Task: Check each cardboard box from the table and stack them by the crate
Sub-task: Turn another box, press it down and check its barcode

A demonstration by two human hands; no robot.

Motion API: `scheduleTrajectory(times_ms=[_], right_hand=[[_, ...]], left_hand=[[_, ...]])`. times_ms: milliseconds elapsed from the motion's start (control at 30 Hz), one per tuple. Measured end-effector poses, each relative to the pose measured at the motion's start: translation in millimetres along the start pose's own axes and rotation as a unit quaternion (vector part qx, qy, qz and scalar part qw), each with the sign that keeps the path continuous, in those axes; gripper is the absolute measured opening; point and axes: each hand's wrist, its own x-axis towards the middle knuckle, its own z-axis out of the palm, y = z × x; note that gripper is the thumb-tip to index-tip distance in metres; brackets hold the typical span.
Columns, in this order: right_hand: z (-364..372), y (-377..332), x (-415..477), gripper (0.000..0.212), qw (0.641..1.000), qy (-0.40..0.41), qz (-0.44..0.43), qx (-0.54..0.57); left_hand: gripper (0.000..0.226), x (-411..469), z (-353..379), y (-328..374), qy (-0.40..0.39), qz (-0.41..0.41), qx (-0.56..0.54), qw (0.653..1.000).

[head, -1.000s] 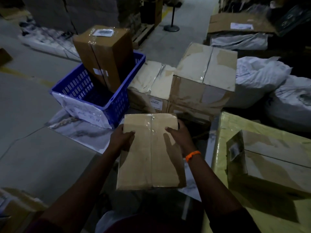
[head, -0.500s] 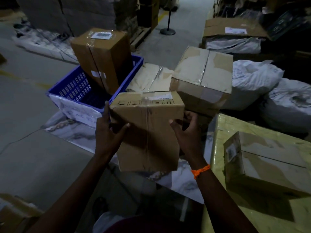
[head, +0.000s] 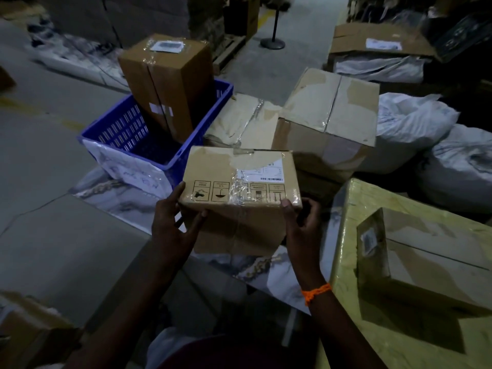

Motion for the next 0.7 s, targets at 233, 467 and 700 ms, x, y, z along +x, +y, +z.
scheduleTrajectory(times_ms=[233,467,700], right_hand=[[1,6,-11,0.044,0.999,-0.016,-0.033,-0.02],[14,-24,26,0.05,0.916,-0.084,-0.28,-0.276],[48,-35,49,0.074,0.794,-0.226,-0.287,-0.485]], left_hand=[[0.067,-3,-20,-20,0.0,0.1,0.122,0.987],[0.056,30,-26,9,-0.062,0.183,0.266,0.944],[0.072,78,11,35,-0.235,0.185,0.339,0.892]])
